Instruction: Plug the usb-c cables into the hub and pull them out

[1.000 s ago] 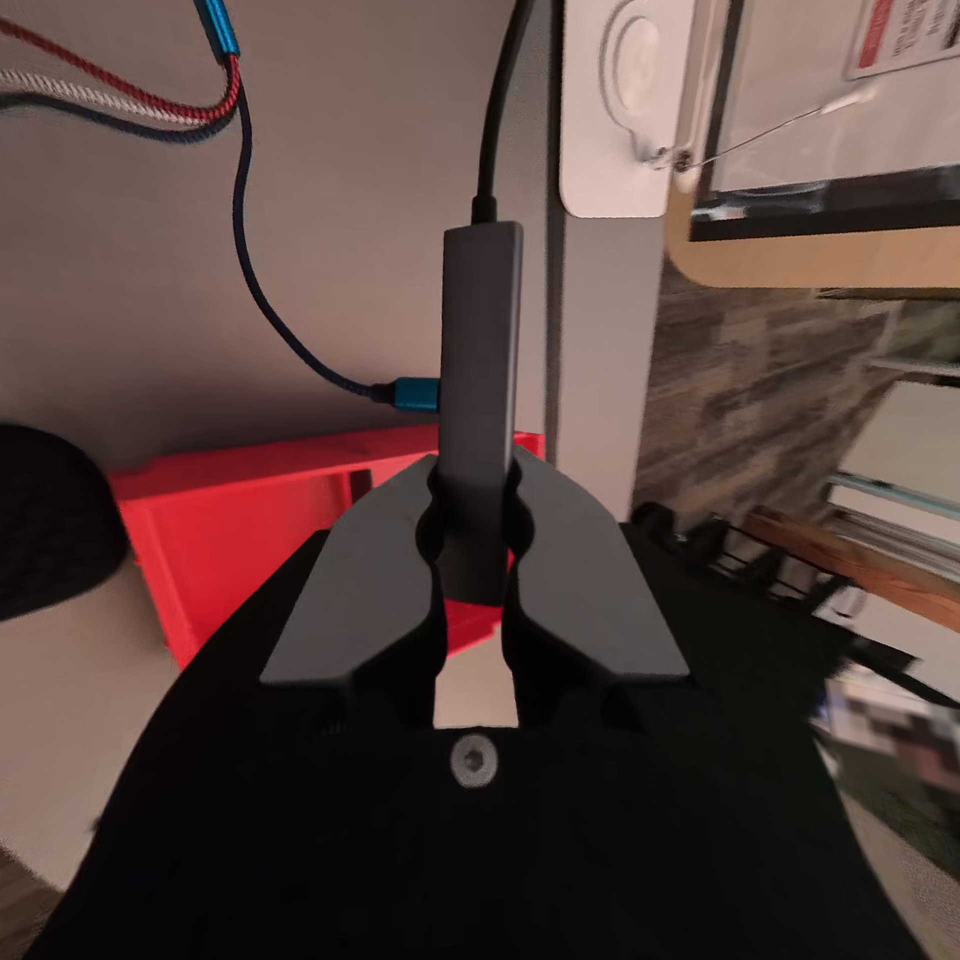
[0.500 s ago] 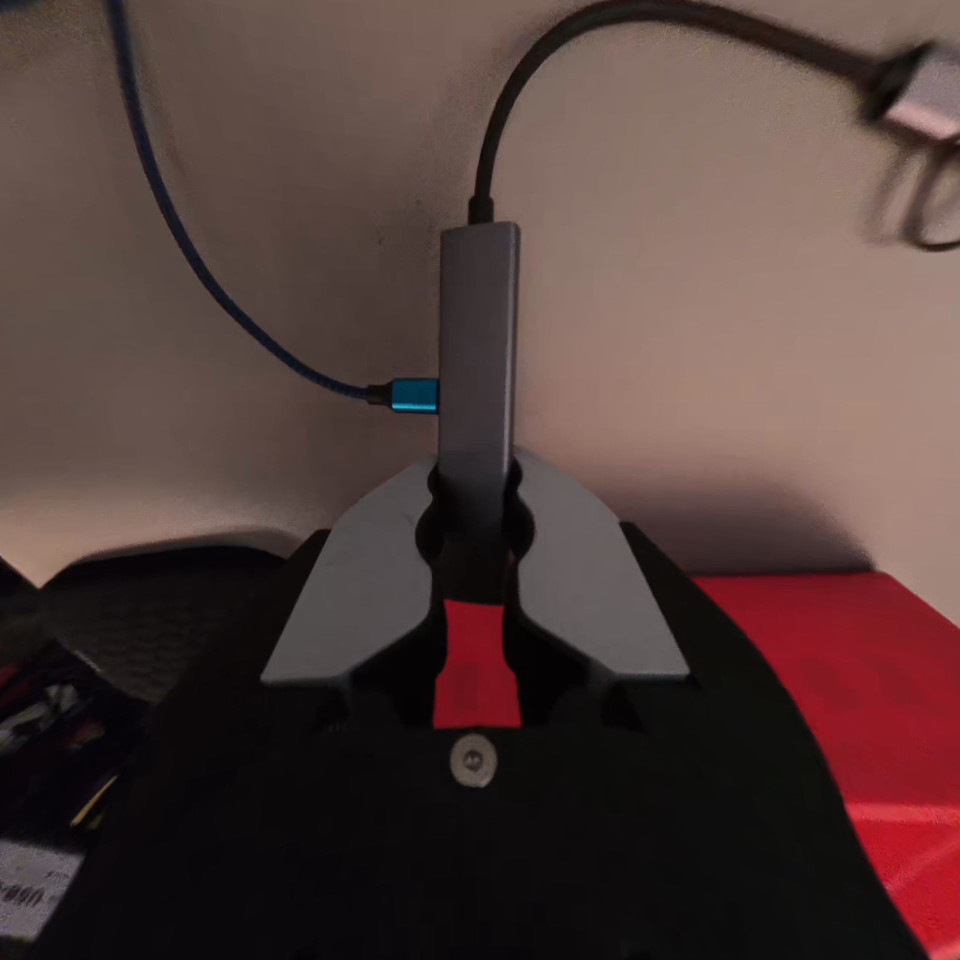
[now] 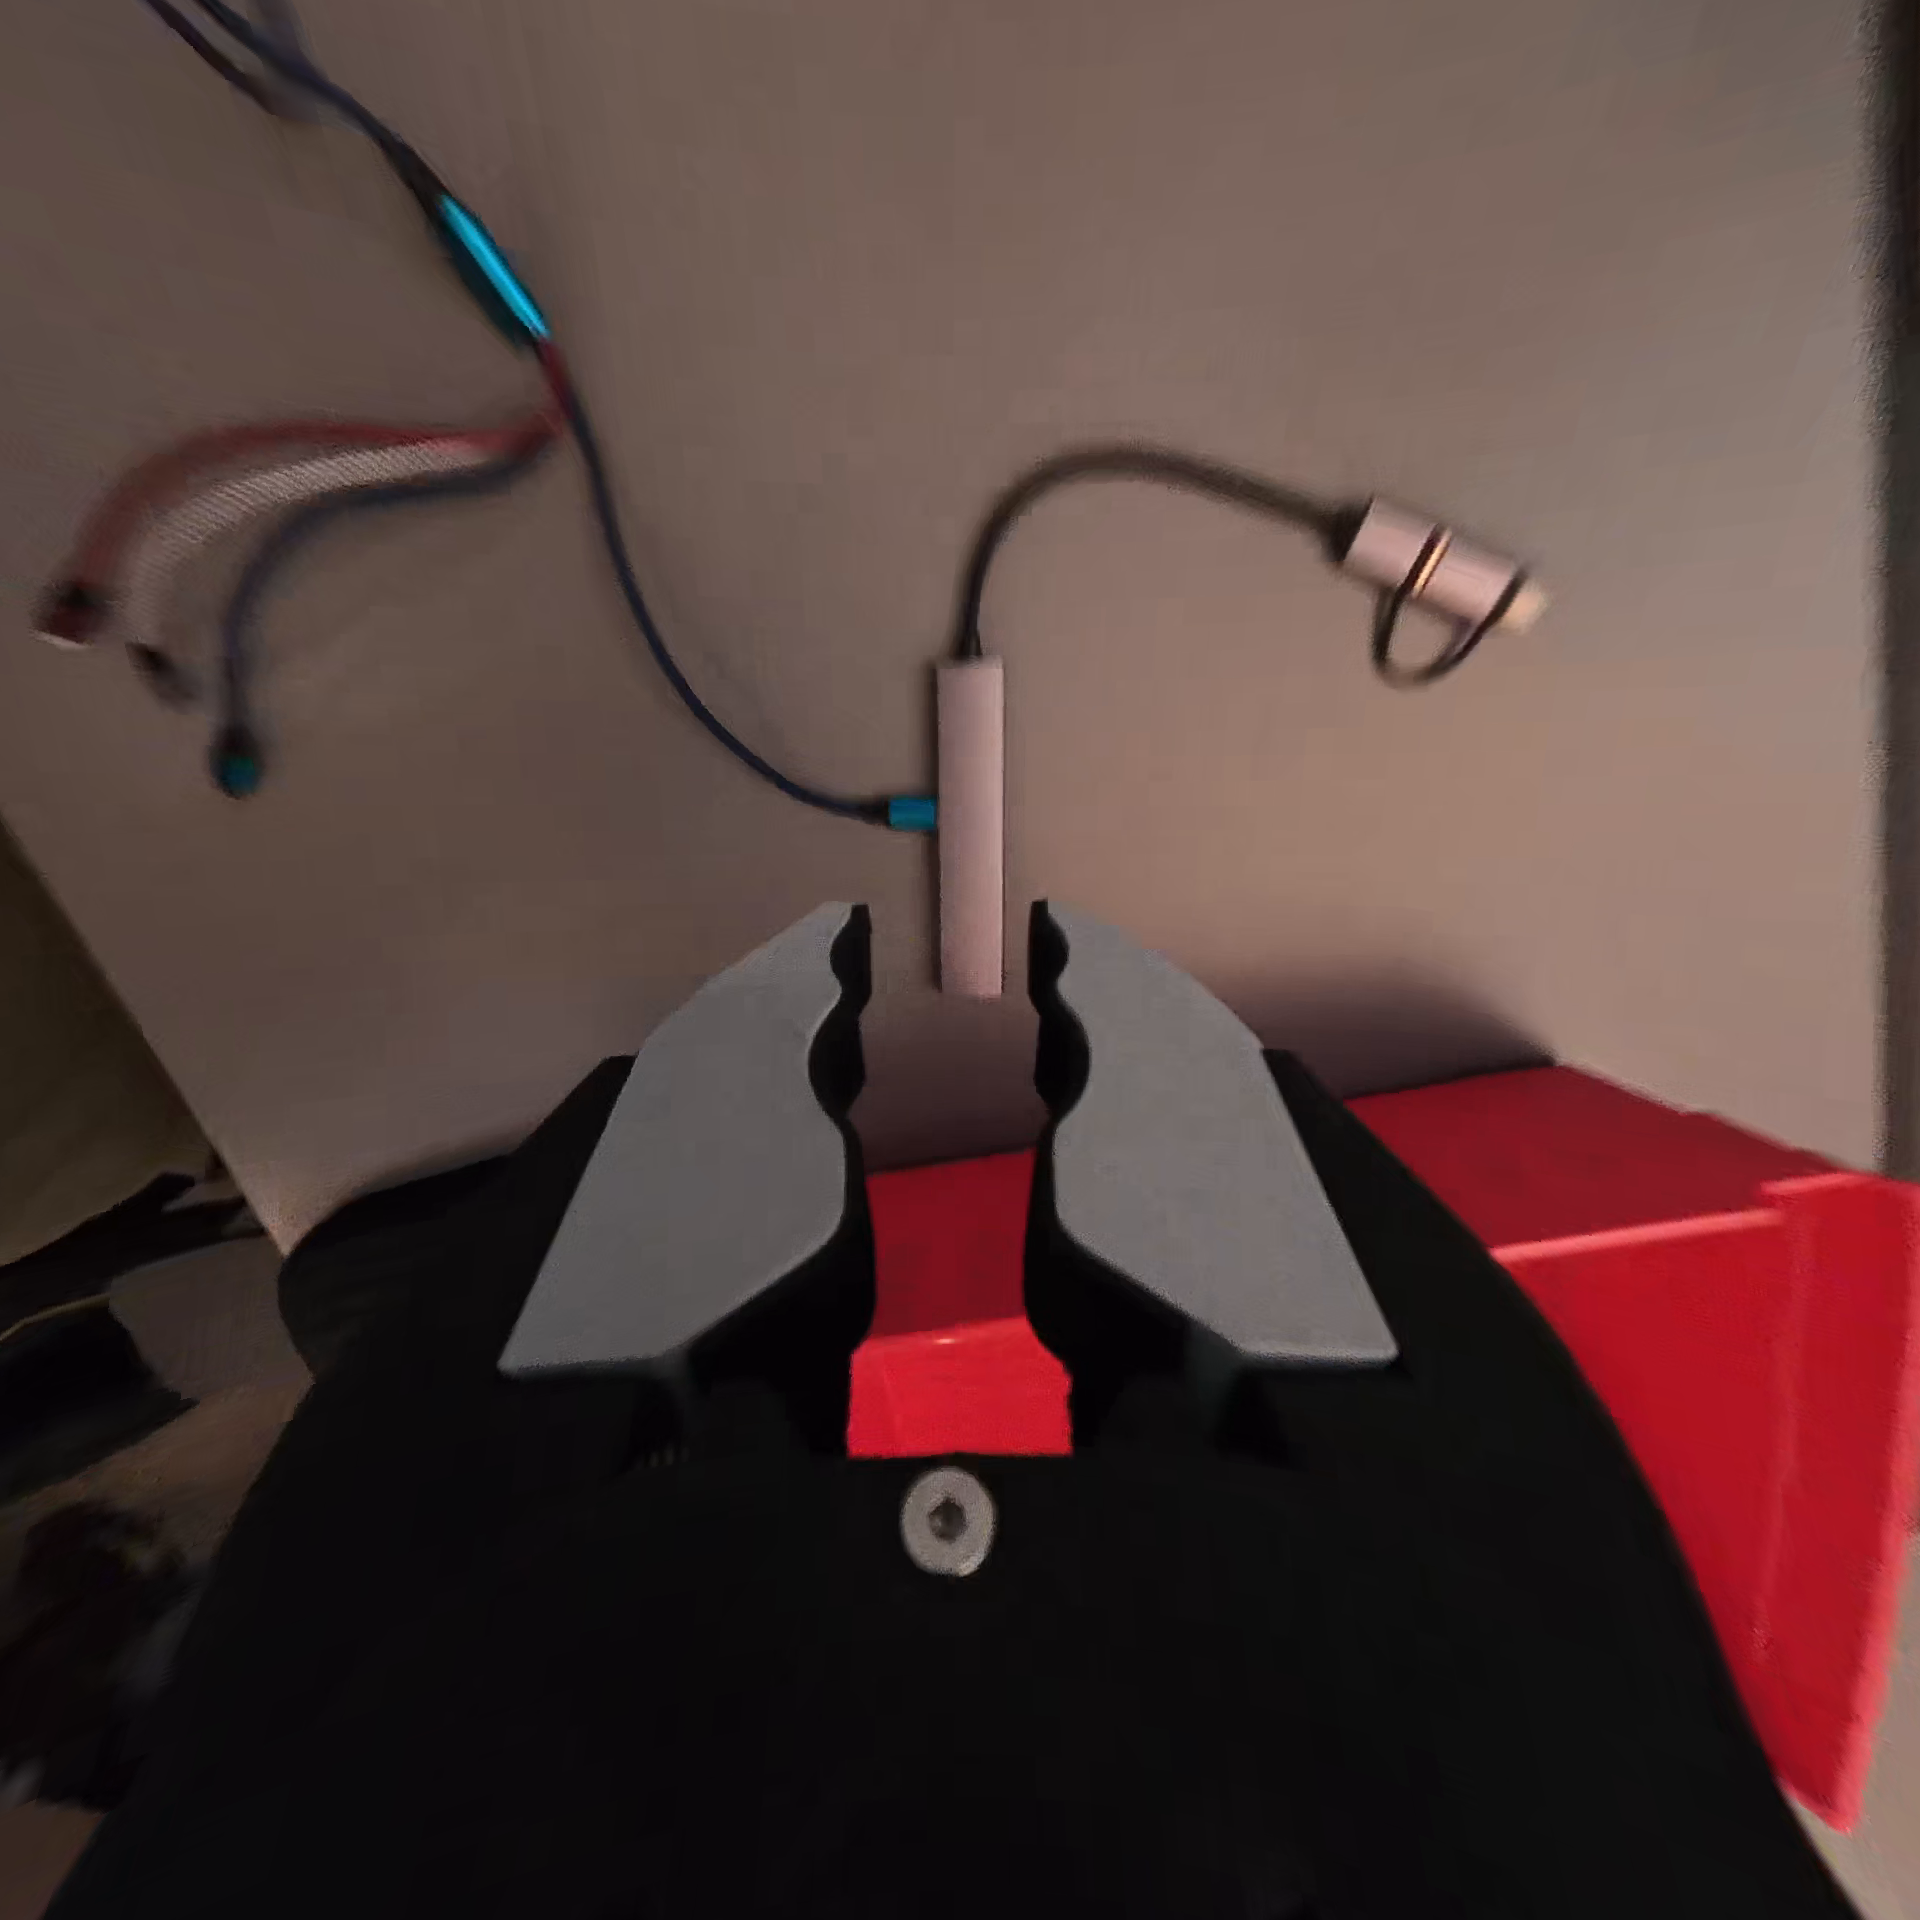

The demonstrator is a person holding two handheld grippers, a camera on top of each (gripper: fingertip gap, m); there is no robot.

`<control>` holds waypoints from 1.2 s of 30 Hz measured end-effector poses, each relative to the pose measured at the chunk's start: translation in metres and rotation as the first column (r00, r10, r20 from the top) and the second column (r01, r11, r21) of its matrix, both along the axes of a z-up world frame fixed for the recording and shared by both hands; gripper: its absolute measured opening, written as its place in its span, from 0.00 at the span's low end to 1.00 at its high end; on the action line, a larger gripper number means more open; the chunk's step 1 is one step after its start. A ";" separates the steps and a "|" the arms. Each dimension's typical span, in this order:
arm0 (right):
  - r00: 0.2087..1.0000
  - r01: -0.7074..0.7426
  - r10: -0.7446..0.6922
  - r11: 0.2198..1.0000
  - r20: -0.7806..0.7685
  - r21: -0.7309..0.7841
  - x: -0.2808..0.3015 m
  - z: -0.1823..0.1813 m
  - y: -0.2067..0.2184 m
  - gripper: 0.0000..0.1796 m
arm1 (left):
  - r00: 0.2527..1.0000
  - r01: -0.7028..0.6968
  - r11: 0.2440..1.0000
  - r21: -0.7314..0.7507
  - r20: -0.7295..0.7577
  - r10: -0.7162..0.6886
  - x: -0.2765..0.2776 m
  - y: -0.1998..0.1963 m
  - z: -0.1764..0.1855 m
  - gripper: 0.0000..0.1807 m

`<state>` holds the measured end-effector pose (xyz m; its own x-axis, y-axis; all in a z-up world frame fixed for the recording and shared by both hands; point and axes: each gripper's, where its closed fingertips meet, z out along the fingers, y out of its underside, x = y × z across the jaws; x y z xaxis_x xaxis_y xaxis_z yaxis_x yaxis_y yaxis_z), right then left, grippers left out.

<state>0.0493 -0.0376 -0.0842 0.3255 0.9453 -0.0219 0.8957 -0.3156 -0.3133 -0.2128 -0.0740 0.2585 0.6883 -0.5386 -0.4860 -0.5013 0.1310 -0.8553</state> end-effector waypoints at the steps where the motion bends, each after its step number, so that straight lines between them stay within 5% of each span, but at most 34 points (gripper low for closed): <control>1: 0.997 -0.027 0.030 0.998 -0.070 0.052 -0.012 0.026 -0.003 0.16 | 1.000 0.011 1.000 -0.001 0.000 -0.011 0.003 0.001 -0.005 0.06; 4: 0.918 -0.112 0.216 0.946 -0.332 0.306 -0.072 0.118 -0.021 0.16 | 0.998 0.067 0.998 0.001 -0.004 -0.067 0.015 0.002 -0.022 0.06; 7: 0.692 -0.134 0.460 0.839 -0.556 0.528 -0.141 0.208 -0.064 0.16 | 0.993 0.119 0.993 -0.006 0.000 -0.119 0.024 0.004 -0.037 0.06; 10: 0.578 -0.045 0.571 0.735 -0.583 0.676 -0.181 0.262 -0.077 0.18 | 0.985 0.167 0.985 -0.037 0.049 -0.165 0.033 0.006 -0.052 0.06; 13: 0.536 0.070 0.557 0.720 -0.634 0.691 -0.199 0.295 -0.067 0.22 | 0.970 0.230 0.971 -0.064 0.102 -0.223 0.041 0.003 -0.066 0.06; 19: 0.499 -0.048 0.505 0.828 -0.704 0.559 -0.219 0.288 -0.062 0.27 | 0.920 0.388 0.912 -0.132 0.111 -0.376 0.059 -0.013 -0.098 0.06; 21: 0.503 -0.095 0.516 0.831 -0.694 0.548 -0.222 0.280 -0.064 0.26 | 0.893 0.448 0.881 -0.154 0.130 -0.431 0.064 -0.020 -0.105 0.06; 25: 0.495 -0.215 0.575 0.807 -0.651 0.550 -0.223 0.267 -0.075 0.09 | 0.840 0.540 0.823 -0.177 0.173 -0.514 0.071 -0.032 -0.110 0.06; 36: 0.459 -0.283 0.609 0.790 -0.647 0.543 -0.221 0.268 -0.093 0.07 | 0.748 0.642 0.749 -0.163 0.349 -0.564 0.073 -0.046 -0.115 0.12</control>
<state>-0.1715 -0.1306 0.1836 -0.1367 0.9468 0.2912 0.2362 0.3166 -0.9187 -0.1399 -0.1199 0.1439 0.2516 -0.9603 -0.1201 -0.1460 0.0850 -0.9856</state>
